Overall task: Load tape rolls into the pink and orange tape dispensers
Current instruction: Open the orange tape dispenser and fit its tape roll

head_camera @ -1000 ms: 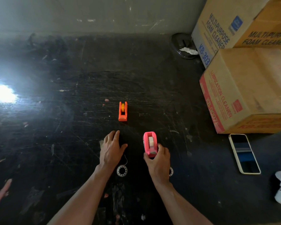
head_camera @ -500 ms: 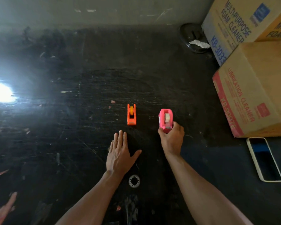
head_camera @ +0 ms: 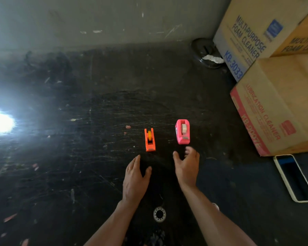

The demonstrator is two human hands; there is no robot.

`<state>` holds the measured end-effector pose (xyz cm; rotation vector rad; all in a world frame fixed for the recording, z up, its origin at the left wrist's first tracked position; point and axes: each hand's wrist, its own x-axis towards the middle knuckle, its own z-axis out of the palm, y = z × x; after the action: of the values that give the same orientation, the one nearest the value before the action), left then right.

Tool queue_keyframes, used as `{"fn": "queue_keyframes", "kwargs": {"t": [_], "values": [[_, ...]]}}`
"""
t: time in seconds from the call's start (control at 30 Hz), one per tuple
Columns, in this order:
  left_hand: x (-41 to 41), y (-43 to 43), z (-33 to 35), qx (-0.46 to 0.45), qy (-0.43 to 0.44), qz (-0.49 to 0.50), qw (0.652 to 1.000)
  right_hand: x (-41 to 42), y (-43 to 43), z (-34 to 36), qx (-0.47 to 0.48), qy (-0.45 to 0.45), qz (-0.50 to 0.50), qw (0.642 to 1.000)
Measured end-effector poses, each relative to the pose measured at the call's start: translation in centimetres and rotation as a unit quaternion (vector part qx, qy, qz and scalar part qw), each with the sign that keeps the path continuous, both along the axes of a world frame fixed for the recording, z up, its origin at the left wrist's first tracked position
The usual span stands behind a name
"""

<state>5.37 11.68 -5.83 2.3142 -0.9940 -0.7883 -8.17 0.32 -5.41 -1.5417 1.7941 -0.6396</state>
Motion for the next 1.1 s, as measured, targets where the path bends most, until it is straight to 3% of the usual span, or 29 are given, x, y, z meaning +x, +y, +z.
{"fn": "queue_keyframes", "kwargs": {"t": [0.13, 0.3, 0.47, 0.7, 1.1], "values": [[2.8, -2.6, 1.3, -0.035, 0.119, 0.102, 0.987, 2.8, 1.2, 0.3, 0.002, -0.034, 0.129, 0.991], [5.7, -6.0, 2.6, -0.026, 0.196, 0.080, 0.977, 6.9, -2.7, 0.8, 0.063, -0.061, 0.191, 0.978], [6.5, -7.3, 1.3, -0.017, 0.252, 0.043, 0.967, 7.9, -4.5, 0.5, 0.132, -0.077, 0.174, 0.973], [5.2, -6.6, 1.2, -0.066, 0.308, 0.079, 0.946, 6.9, -3.5, -0.1, 0.182, -0.149, 0.120, 0.965], [1.0, 2.0, 3.8, -0.090, 0.319, 0.066, 0.941, 1.1, 5.0, 2.7, 0.246, -0.319, 0.095, 0.910]]}}
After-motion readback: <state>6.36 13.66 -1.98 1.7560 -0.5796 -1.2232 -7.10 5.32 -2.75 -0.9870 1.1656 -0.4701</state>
